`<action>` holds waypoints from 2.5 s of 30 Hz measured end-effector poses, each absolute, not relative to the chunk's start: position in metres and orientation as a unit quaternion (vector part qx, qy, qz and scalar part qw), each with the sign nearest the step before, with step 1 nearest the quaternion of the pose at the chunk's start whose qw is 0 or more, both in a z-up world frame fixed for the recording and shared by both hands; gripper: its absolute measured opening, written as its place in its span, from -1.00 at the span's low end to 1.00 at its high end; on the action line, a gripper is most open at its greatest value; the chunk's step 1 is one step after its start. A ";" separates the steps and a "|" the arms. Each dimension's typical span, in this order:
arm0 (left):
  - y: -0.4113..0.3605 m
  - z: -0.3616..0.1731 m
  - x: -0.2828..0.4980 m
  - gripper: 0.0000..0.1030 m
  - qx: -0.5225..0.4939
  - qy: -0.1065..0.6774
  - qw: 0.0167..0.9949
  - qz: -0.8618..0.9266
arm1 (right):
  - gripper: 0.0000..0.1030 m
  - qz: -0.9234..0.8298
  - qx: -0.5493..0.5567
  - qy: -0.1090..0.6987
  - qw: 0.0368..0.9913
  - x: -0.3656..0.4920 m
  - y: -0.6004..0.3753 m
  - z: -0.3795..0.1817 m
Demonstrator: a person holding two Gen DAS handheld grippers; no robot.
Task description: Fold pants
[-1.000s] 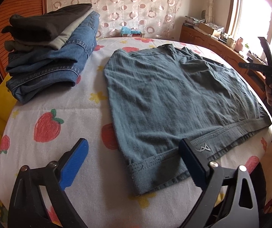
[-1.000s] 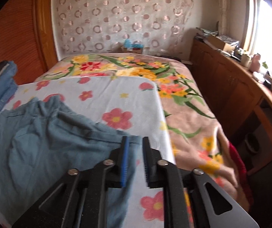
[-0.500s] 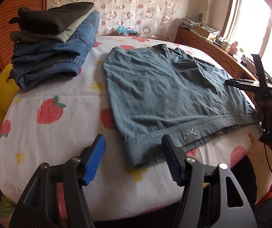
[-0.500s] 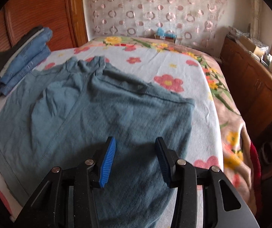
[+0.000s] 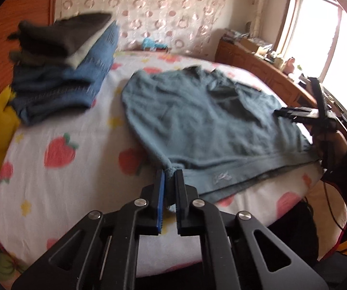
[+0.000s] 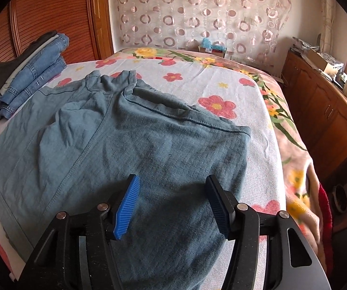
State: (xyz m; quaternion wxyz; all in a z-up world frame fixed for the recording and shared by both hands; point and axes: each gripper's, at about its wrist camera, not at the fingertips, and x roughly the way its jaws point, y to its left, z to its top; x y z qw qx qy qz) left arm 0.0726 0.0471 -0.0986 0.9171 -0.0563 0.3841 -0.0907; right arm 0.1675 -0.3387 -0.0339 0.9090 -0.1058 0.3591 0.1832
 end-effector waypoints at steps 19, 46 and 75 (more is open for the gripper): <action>-0.046 -0.042 0.141 -0.85 -0.020 0.334 0.915 -0.224 | 0.20 0.176 -0.073 0.329 0.925 0.146 -0.340 -0.032; -0.043 -0.079 0.155 0.03 -0.001 0.380 0.908 -0.178 | 0.20 0.214 -0.024 0.319 0.923 0.118 -0.318 -0.044; -0.016 -0.125 0.142 0.49 0.007 0.406 0.906 -0.118 | -0.25 0.297 -0.015 0.349 0.889 0.124 -0.257 -0.056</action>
